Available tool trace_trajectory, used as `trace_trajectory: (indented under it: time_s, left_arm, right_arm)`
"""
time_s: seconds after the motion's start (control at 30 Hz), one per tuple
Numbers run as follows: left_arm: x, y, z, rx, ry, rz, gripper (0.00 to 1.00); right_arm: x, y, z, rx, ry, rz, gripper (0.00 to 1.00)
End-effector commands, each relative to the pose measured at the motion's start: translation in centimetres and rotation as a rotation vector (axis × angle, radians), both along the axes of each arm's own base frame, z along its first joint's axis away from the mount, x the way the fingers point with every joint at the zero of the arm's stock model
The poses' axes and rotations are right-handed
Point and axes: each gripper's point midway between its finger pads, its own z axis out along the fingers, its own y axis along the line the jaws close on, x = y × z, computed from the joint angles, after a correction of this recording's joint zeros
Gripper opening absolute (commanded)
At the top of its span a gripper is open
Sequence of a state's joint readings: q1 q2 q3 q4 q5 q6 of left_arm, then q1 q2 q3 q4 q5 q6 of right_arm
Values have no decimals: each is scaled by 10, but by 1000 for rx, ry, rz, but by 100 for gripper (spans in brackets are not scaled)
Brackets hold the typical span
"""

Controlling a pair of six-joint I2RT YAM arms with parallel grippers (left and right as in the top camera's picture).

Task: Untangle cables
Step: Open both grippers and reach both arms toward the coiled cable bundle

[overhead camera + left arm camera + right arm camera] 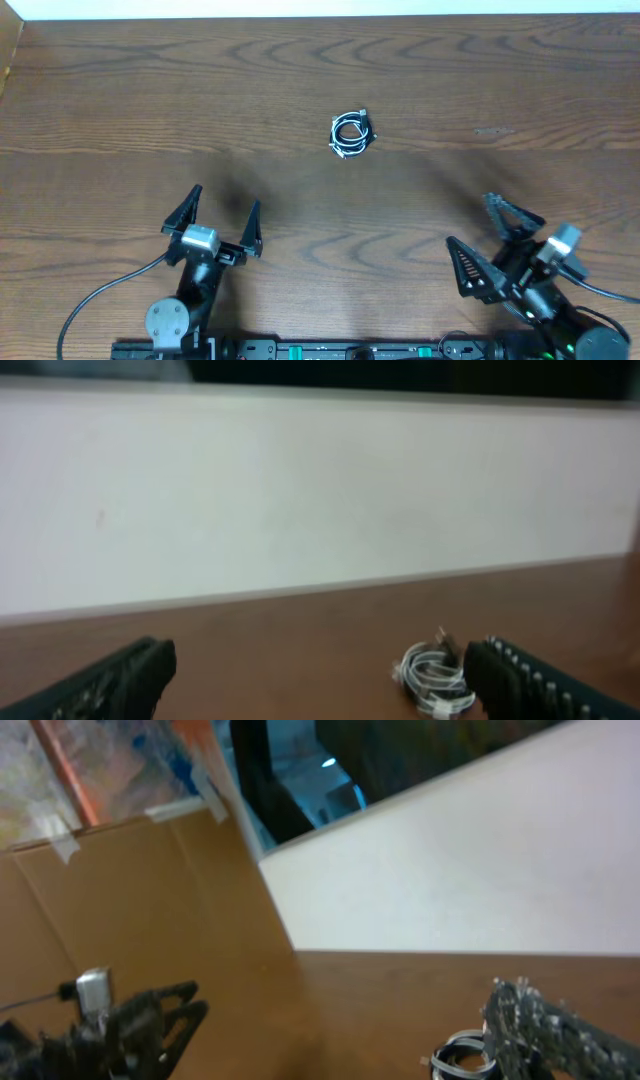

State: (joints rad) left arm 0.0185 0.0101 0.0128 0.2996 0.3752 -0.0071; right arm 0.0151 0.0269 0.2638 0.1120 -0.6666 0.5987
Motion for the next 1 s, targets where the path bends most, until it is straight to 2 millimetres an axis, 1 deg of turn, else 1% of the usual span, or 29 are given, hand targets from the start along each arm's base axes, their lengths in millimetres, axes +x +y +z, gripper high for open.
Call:
trace_trajectory:
  time_s: [0.0, 0.1, 0.2, 0.33, 0.47, 0.53, 0.6, 0.67, 0.73, 0.8, 0.83, 0.9, 0.97]
  left_arm:
    - [-17, -11, 43, -35, -94, -77, 98]
    - [-24, -11, 66, -41, -93, -79, 98]
    - [-31, -11, 84, -45, 0, -77, 98]
    - [-37, -11, 97, -5, 167, -66, 98]
    - [-42, -11, 107, 85, 359, -63, 98]
    - [-44, -11, 106, 90, 499, -71, 98]
    - [-45, -14, 105, 83, 608, -91, 98]
    - [-42, -22, 103, 45, 681, -144, 98]
    - [-42, -35, 93, -49, 784, -222, 98]
    - [-43, -40, 77, -108, 895, -247, 98]
    - [-40, -43, 75, -130, 916, -262, 98]
    - [-33, -48, 73, -143, 940, -297, 98]
    - [-27, -55, 74, -159, 950, -351, 98]
  right_arm:
    - [-9, -7, 34, -101, -110, -85, 99]
    - [-10, -7, 48, -164, -87, -106, 99]
    - [-3, -7, 53, -221, 3, -106, 99]
    - [13, -7, 59, -291, 121, -98, 99]
    - [34, -6, 62, -359, 304, -64, 99]
    - [41, -3, 55, -431, 400, -10, 99]
    - [46, -2, 43, -490, 516, 38, 99]
    - [53, -1, 30, -494, 641, 75, 99]
    - [62, 4, 20, -436, 746, 125, 99]
    - [69, 14, 12, -319, 876, 194, 99]
    - [72, 19, 9, -271, 930, 225, 99]
    - [77, 30, 3, -230, 982, 313, 99]
    - [79, 42, -5, -257, 975, 400, 99]
